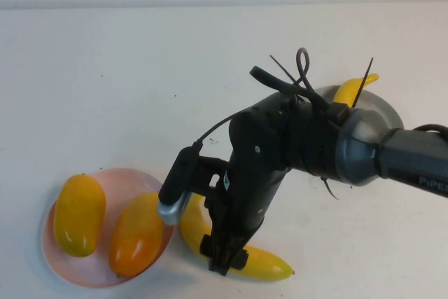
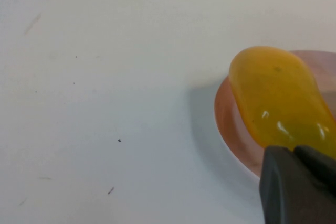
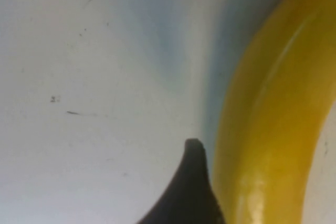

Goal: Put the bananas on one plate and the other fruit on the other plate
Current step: Put another type of fruit in the right plate

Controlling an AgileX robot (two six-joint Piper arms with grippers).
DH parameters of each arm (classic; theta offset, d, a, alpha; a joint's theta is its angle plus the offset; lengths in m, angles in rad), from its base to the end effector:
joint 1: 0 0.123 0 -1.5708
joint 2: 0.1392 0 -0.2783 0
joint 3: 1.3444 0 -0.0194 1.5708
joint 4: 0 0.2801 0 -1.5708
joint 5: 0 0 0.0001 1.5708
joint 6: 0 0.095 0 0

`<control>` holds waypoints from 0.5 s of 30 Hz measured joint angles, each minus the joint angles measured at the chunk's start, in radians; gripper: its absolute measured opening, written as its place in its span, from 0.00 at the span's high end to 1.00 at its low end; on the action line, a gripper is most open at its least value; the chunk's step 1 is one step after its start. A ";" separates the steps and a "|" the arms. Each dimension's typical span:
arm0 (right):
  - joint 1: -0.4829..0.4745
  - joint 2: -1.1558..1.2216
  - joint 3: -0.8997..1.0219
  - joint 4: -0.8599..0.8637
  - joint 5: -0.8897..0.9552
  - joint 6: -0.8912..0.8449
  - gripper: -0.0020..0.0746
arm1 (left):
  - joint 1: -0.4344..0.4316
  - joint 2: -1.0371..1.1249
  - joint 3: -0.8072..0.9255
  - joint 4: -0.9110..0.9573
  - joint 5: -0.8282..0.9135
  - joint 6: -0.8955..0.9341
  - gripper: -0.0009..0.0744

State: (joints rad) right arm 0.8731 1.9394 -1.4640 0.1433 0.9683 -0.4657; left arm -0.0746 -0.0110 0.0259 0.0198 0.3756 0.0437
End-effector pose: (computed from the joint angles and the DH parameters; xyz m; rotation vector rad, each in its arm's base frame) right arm 0.2628 0.3308 0.1860 -1.7486 2.3728 0.2473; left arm 0.0924 -0.0062 0.1697 0.1230 1.8700 -0.0018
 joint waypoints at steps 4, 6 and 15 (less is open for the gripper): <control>0.000 0.031 0.000 -0.006 -0.006 0.000 0.25 | 0.000 0.000 0.000 0.000 0.000 0.000 0.99; 0.000 0.045 0.000 -0.006 -0.006 0.000 0.25 | 0.000 0.000 0.000 0.000 0.000 0.000 0.99; 0.000 0.076 0.000 -0.064 -0.019 0.045 0.35 | 0.000 0.000 0.000 0.000 0.000 0.000 0.99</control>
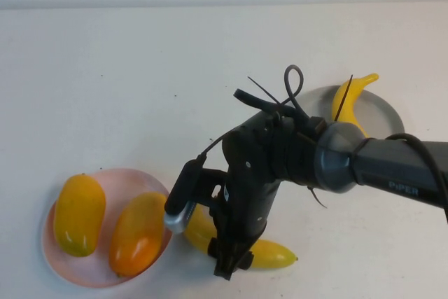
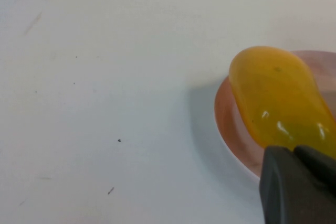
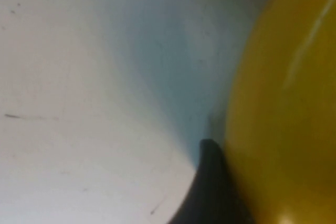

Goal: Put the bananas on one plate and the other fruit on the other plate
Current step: Put another type of fruit in the right plate

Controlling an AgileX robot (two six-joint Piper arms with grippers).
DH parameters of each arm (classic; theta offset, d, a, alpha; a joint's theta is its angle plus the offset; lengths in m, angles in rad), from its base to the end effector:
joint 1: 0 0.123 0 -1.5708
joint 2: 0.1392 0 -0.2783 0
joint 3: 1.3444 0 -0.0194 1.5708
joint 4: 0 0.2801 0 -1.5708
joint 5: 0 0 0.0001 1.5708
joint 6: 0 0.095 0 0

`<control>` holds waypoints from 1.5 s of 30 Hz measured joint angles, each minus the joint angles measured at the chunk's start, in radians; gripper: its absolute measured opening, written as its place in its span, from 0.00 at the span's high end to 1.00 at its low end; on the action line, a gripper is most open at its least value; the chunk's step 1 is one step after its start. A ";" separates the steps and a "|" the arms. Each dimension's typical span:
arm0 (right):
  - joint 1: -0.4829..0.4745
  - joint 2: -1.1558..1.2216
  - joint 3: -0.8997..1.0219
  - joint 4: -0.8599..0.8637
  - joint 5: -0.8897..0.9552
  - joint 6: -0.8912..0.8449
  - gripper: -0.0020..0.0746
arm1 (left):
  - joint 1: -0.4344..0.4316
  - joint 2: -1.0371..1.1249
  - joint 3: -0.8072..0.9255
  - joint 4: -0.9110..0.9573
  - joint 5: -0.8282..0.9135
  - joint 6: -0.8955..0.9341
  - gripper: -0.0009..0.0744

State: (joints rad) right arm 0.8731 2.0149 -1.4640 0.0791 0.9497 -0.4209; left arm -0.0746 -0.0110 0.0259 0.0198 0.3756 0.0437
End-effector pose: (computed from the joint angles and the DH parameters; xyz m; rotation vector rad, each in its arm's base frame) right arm 0.2699 0.3314 0.1537 -1.7588 2.4300 0.1524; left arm 0.0924 -0.0062 0.1697 0.1230 1.8700 -0.0018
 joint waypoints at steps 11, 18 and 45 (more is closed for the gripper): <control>0.000 0.002 -0.023 -0.095 0.048 0.231 0.58 | 0.000 0.000 0.000 0.000 0.000 0.000 0.99; -0.034 0.002 -0.177 -0.347 0.127 0.572 0.58 | 0.000 0.000 0.000 0.000 0.000 0.001 0.99; -0.440 0.113 -0.352 -0.116 0.123 0.631 0.54 | 0.000 0.000 0.000 0.000 0.000 0.001 0.99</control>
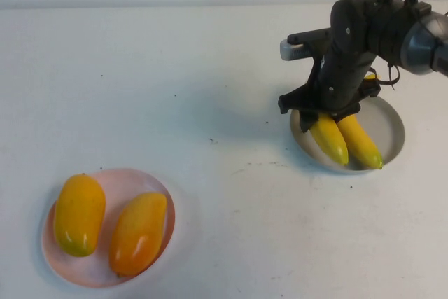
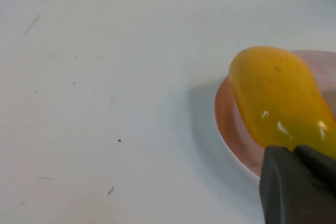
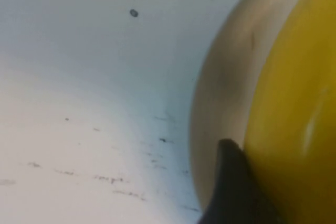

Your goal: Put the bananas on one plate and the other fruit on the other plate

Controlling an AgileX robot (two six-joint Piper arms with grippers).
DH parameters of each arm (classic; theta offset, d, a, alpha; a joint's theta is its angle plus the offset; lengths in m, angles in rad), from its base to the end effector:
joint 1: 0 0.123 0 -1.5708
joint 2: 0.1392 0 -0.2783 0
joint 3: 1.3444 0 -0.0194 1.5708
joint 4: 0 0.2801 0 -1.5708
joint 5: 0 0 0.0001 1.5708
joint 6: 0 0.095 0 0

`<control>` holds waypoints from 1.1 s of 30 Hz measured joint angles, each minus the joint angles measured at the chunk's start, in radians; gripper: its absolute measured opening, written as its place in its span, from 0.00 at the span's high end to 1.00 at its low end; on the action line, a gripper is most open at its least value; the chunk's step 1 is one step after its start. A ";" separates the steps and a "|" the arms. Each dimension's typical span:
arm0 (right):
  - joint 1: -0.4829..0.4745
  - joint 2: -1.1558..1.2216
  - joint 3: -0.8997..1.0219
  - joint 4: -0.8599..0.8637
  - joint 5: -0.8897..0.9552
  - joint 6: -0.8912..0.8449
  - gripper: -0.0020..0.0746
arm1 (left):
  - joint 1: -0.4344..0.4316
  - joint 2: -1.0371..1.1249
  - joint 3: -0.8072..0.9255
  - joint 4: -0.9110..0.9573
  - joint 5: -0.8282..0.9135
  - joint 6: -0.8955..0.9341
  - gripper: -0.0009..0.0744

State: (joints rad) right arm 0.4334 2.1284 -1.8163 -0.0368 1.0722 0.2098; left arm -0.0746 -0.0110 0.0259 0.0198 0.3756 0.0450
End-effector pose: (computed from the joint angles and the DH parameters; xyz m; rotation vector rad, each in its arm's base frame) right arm 0.4383 0.1995 0.2014 -0.3389 2.8499 0.0776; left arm 0.0924 -0.0062 0.1697 0.1242 1.8699 -0.0009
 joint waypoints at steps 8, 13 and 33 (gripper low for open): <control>0.000 0.026 -0.018 0.002 0.002 -0.002 0.43 | 0.000 0.000 0.000 0.000 0.000 0.000 0.99; 0.000 0.030 -0.059 0.002 0.095 -0.002 0.41 | 0.000 0.000 0.000 0.000 0.000 0.000 0.99; 0.000 -0.446 0.185 0.086 0.162 -0.076 0.87 | 0.000 0.000 0.000 0.000 0.000 0.000 0.99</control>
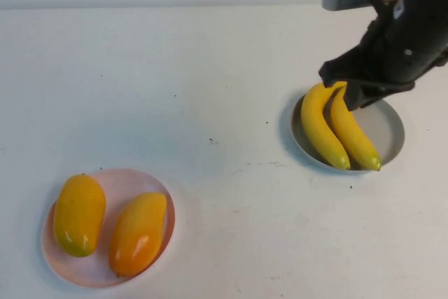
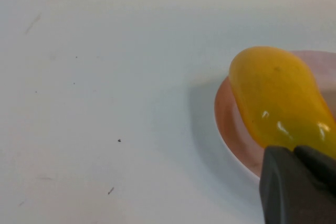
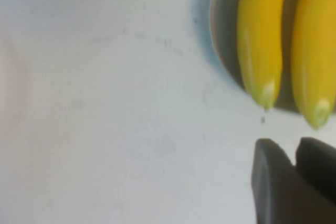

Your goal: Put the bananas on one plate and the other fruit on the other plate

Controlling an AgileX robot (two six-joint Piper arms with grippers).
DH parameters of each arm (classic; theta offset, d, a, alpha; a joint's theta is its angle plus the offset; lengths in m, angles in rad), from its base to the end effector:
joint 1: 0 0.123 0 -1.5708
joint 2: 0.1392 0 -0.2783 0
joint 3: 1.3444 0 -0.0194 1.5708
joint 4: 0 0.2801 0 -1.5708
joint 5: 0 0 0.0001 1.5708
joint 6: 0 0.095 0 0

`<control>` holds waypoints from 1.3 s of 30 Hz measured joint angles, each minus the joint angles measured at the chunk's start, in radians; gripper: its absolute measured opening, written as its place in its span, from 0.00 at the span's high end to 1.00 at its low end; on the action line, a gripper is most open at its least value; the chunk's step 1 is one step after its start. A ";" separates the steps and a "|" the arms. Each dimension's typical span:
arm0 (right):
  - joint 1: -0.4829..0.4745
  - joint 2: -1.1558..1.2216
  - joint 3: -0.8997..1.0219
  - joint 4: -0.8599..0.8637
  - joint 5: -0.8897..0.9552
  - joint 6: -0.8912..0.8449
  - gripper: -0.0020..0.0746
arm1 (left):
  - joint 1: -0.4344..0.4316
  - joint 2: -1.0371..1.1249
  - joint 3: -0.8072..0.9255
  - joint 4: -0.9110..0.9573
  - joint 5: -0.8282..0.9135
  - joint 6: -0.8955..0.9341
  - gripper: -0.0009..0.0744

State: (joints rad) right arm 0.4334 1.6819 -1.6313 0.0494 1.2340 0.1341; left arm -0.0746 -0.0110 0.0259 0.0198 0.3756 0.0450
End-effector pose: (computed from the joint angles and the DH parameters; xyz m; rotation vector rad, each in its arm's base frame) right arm 0.3455 0.1647 0.3339 -0.4055 2.7595 0.2140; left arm 0.0924 -0.0062 0.1697 0.1242 1.8699 -0.0009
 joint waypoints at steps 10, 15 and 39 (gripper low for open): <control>0.000 -0.435 0.365 0.026 0.002 -0.004 0.90 | 0.000 0.000 0.000 0.000 0.000 0.000 0.99; 0.000 -0.523 0.389 0.023 0.016 -0.009 0.97 | 0.000 0.000 0.000 0.000 0.000 0.000 0.99; -0.301 -0.999 1.430 0.186 -1.190 -0.261 0.99 | 0.000 0.000 0.000 0.000 0.000 0.000 0.99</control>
State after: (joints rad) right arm 0.1324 0.6826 -0.2015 0.2351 0.0440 -0.1272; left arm -0.0746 -0.0110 0.0259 0.0198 0.3756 0.0450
